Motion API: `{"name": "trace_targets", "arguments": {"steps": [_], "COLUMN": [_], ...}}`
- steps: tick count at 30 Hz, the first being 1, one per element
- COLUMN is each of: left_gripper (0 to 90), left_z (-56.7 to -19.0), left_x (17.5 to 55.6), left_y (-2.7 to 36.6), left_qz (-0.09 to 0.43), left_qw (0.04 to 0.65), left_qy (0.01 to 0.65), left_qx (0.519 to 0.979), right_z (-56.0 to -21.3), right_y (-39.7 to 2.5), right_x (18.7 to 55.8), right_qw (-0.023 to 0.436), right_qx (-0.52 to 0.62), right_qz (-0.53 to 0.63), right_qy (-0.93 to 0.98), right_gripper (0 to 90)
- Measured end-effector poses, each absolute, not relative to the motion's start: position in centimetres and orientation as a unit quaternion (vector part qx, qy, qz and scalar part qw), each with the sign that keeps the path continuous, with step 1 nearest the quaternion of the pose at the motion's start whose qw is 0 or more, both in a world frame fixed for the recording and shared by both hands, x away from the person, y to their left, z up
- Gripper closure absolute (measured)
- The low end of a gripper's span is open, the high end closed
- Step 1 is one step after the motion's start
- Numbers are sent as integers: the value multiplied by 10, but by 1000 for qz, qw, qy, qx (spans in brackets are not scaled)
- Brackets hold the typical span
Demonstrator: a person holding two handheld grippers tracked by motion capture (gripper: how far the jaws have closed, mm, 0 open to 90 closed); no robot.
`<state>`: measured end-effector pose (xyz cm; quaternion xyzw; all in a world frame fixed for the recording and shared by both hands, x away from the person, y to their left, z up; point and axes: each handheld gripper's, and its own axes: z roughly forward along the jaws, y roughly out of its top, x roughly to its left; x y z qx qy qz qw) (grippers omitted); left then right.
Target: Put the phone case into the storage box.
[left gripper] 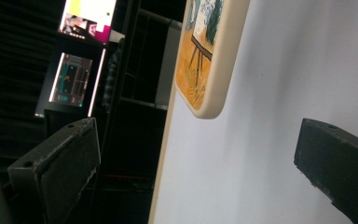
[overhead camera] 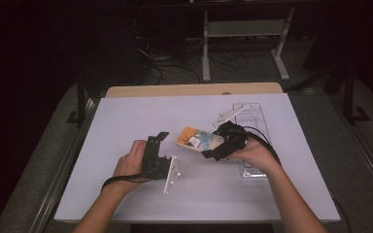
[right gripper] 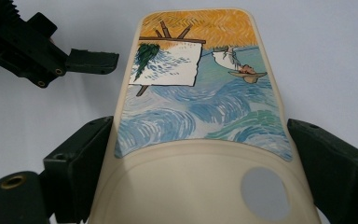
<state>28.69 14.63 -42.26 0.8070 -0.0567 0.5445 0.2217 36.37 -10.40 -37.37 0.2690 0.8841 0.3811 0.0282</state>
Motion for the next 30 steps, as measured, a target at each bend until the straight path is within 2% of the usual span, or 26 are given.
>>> {"name": "trace_targets", "arguments": {"steps": [15,17,28,30], "left_gripper": [2,38,73,103], "left_z": [-427,-427,-430,-431], "left_x": [283,281,279,278], "left_y": [138,138,135,134], "left_qz": [587,594,613,617], "left_qw": [206,203,200,200], "left_qy": [-74,-81,-94,-98], "left_qx": [780,774,758,755], "right_z": [-376,-376,-375,-374], "right_y": [-98,-97,-90,-88], "right_x": [363,363,360,359], "right_qw": [28,27,26,22], "right_qx": [275,273,267,269], "right_qz": [390,392,399,400], "right_qy": [878,878,877,876], "right_gripper": [101,101,101,101]}}
